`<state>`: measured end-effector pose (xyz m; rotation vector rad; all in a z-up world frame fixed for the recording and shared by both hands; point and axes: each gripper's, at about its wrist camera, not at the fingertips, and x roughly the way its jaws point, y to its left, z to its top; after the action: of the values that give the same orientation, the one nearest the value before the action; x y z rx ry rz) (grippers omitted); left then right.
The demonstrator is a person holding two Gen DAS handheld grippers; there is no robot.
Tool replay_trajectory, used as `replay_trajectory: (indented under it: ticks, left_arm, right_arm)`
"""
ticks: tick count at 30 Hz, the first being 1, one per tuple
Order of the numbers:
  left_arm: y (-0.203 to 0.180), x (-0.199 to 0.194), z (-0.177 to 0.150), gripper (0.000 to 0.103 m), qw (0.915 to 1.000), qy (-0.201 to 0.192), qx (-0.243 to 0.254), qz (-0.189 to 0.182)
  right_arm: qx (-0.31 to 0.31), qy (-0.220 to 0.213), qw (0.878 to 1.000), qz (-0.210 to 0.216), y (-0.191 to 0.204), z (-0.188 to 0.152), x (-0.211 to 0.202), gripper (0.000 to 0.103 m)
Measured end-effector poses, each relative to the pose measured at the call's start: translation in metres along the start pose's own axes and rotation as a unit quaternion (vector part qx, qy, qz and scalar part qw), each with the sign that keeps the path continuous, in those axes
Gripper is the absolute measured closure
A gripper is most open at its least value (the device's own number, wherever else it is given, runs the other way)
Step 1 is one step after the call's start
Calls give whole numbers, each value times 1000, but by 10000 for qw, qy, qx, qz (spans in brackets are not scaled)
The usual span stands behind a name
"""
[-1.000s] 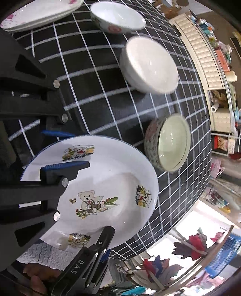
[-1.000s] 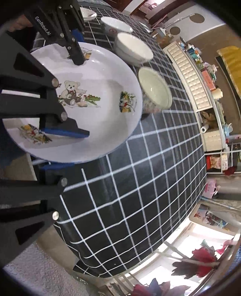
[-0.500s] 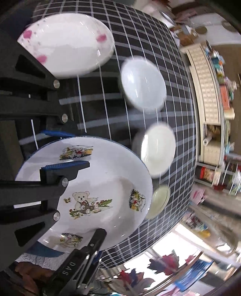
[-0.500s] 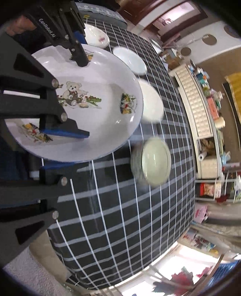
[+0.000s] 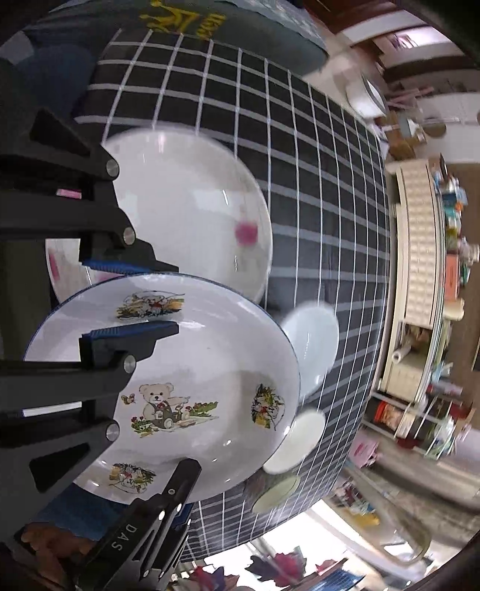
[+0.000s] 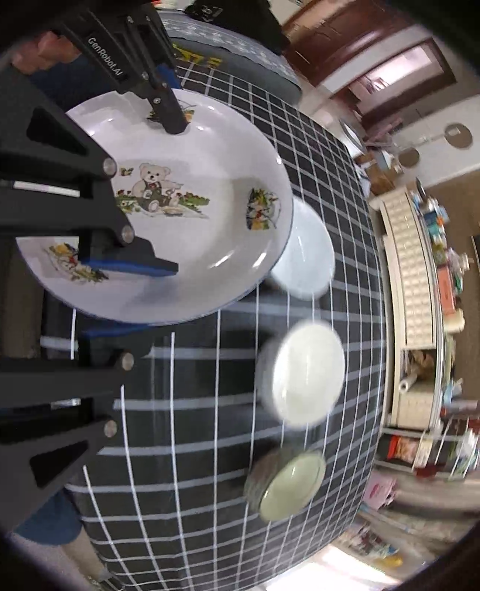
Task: Organize plates and bowls
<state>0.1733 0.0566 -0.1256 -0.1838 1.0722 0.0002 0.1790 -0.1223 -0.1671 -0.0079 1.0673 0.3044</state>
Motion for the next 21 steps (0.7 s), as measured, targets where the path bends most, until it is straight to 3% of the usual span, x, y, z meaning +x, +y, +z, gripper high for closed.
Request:
replay_trajectory:
  ticks: [9, 21]
  left_arm:
    - [65, -13, -15, 82, 9985, 6, -452, 301]
    - [92, 3, -24, 82, 9971, 189, -671, 290]
  right_arm:
    - [-414, 221, 9987, 208, 63, 7, 27, 75]
    - [-583, 474, 9971, 112, 95, 7, 54, 75]
